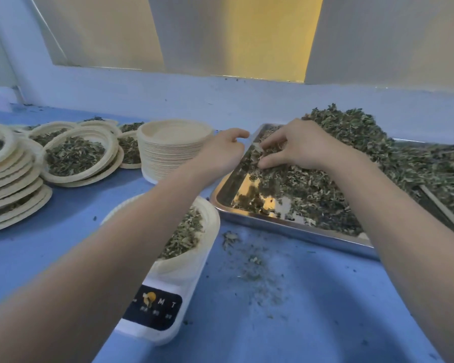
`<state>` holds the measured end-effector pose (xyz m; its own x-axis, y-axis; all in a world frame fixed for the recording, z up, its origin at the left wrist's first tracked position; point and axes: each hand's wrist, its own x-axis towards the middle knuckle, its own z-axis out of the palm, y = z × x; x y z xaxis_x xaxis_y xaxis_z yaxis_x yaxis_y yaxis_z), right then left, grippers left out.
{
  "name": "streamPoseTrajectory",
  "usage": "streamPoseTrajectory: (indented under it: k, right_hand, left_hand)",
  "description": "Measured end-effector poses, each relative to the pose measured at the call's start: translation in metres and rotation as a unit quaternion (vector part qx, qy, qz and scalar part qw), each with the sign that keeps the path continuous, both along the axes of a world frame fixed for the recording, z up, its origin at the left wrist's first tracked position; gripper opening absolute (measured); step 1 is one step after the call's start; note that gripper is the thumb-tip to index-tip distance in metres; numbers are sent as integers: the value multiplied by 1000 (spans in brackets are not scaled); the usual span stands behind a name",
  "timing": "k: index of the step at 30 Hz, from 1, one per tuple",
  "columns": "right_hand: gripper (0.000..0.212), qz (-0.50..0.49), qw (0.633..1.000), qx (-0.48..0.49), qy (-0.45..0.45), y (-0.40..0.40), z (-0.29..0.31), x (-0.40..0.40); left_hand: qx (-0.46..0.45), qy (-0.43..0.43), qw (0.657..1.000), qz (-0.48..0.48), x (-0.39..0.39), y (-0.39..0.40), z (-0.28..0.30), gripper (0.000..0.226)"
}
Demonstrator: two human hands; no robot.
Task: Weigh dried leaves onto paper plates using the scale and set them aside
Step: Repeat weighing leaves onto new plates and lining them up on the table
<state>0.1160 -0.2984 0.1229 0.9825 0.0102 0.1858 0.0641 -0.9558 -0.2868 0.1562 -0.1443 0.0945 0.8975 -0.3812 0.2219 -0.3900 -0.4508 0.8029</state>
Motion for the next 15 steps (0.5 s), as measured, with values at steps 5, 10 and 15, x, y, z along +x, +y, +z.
streamPoseTrajectory:
  k: [5, 10, 15]
  right_hand:
    - [23, 15, 1000, 11, -21, -3, -13, 8]
    - [17, 19, 998, 29, -56, 10, -17, 12]
    - [14, 55, 991, 85, -91, 34, -8, 6]
  left_hand:
    - [-39, 2, 999, 25, 7, 14, -4, 38]
    - [-42, -7, 999, 30, 7, 27, -5, 34]
    - [-37, -6, 999, 22, 0, 36, -2, 32]
